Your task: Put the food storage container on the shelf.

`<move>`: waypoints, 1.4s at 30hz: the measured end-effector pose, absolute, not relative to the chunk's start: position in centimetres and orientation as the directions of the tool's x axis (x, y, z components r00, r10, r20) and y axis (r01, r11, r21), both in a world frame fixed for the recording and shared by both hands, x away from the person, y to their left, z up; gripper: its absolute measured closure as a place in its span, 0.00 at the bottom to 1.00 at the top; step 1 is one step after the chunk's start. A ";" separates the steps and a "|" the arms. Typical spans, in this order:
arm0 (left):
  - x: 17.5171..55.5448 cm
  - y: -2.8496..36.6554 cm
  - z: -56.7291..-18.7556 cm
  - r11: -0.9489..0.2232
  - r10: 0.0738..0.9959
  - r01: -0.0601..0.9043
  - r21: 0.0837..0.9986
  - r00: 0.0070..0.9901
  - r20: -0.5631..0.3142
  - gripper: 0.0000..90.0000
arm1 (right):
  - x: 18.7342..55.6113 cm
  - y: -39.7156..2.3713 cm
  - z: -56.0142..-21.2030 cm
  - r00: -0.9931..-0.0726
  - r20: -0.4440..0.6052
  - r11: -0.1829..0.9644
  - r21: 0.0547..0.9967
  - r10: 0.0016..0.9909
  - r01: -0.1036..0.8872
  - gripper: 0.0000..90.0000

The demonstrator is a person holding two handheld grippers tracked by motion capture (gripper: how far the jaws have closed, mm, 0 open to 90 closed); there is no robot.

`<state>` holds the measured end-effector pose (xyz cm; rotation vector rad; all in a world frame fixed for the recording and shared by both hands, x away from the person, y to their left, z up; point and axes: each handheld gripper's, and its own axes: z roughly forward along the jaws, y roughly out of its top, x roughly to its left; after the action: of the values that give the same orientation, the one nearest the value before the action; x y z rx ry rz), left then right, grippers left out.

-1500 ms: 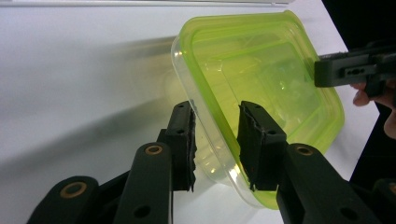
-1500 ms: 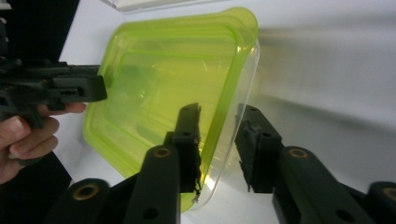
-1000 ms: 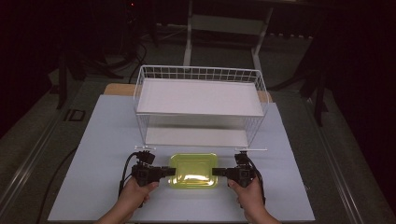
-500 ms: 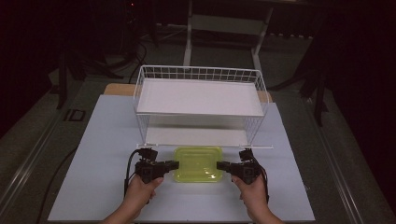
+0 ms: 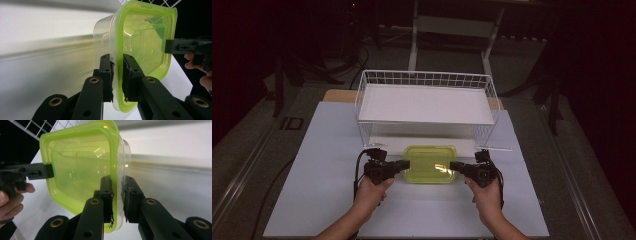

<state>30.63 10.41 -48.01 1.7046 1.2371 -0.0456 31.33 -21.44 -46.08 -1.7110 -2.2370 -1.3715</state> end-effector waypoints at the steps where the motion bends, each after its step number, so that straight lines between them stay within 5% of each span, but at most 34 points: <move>1: 30.8 10.4 -48.0 0.010 0.698 0.728 0.686 0.486 -0.526 0.88 | 31.5 -21.5 -46.1 -0.401 0.488 0.011 0.625 0.776 0.781 0.88; 35: 36.8 9.9 -50.5 0.077 0.748 0.718 0.692 0.417 -0.516 0.88 | 37.2 -20.2 -48.9 -0.323 0.436 -0.052 0.659 0.840 0.751 0.87; 42: 37.1 9.6 -50.9 0.046 0.773 0.661 0.749 0.452 -0.445 0.80 | 37.7 -20.0 -48.9 -0.322 0.417 -0.059 0.683 0.850 0.728 0.84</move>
<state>37.09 9.61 -50.87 1.6637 1.2579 0.1353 37.69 -19.96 -48.93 -1.9006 -2.2433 -1.4537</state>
